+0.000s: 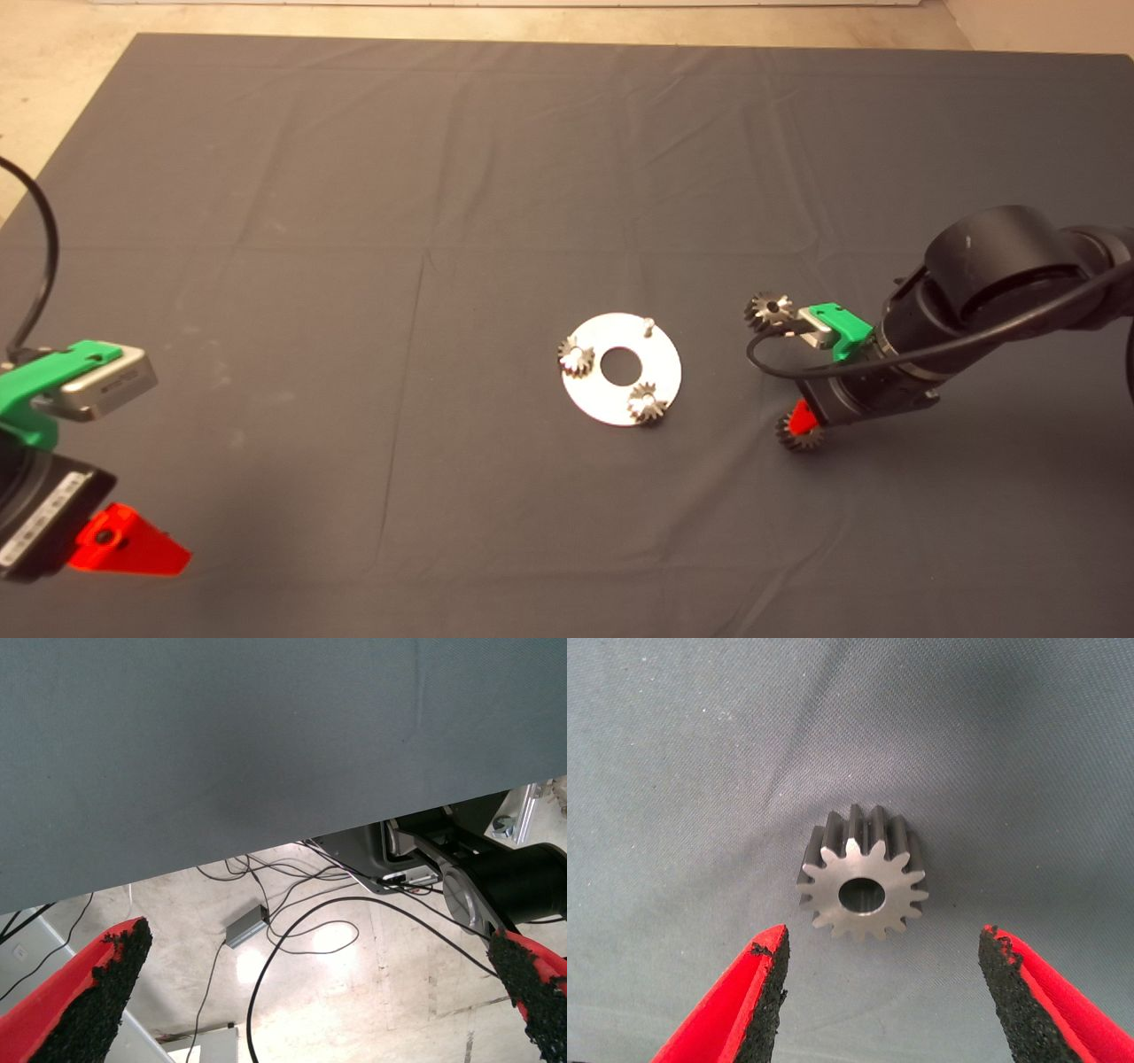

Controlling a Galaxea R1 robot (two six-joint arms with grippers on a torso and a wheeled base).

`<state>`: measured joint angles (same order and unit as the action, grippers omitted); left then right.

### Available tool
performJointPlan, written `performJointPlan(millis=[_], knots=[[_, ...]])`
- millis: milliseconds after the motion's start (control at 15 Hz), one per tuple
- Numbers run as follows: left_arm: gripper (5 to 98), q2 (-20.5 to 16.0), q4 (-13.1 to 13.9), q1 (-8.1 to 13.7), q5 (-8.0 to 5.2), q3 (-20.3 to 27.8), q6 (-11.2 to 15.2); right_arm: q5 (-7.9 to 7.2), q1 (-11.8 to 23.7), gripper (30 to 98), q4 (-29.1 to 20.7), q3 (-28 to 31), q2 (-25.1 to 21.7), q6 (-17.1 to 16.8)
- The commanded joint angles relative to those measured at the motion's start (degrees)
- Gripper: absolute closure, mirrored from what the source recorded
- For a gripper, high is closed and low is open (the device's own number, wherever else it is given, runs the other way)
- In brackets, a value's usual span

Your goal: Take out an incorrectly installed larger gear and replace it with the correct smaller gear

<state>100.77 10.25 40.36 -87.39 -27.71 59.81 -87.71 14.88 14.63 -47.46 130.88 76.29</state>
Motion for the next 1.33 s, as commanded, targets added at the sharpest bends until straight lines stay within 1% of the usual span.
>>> performJointPlan(millis=[0,200,667,867,1267], knots=[[5.4,-0.26,0.82,0.60,-7.61,0.57,0.49,-1.94,-1.69,71.2,1.54,-0.77,0.57,-0.26],[5.4,-0.08,0.74,0.60,-7.61,0.57,0.49,-1.94,-2.56,71.2,1.89,-0.69,0.57,-0.26],[5.4,0.01,0.73,0.60,-7.61,0.48,0.49,-2.03,-2.34,71.2,5.38,-0.69,0.92,-0.79],[5.4,0.18,0.73,0.60,-7.61,0.30,0.49,-2.03,-2.05,71.2,6.10,-1.92,1.54,-1.23],[5.4,0.18,0.73,0.60,-7.61,0.30,0.49,-1.94,-2.05,71.2,7.25,-2.10,2.06,-2.02]])
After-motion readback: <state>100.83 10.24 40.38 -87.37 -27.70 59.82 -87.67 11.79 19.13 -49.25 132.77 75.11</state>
